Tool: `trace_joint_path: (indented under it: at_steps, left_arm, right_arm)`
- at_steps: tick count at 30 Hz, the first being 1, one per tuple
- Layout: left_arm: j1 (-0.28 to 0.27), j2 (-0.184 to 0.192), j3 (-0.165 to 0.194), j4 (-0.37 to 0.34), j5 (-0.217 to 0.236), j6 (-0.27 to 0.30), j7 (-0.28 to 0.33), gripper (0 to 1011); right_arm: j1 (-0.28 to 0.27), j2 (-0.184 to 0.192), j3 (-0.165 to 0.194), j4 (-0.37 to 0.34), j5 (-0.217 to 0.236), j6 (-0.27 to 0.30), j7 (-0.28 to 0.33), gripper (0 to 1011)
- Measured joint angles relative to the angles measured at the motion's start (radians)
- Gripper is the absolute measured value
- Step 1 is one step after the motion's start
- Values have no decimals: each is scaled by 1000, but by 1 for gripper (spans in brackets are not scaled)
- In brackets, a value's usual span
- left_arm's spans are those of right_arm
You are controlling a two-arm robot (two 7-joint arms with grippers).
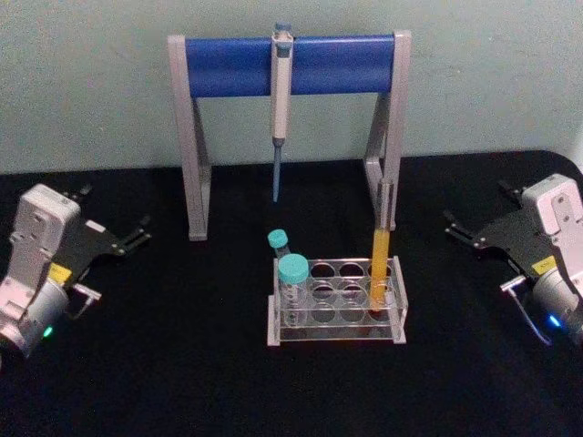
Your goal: Pick up the test tube from the test tube rack, shake it, then place it back into the test tube rack.
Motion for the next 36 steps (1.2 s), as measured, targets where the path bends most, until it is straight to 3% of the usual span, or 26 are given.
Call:
trace_joint_path:
  at_steps: [36]
  left_arm:
    - [0,0,0,0,0,0,0,1001]
  right_arm:
    - [0,0,0,0,0,0,0,1000]
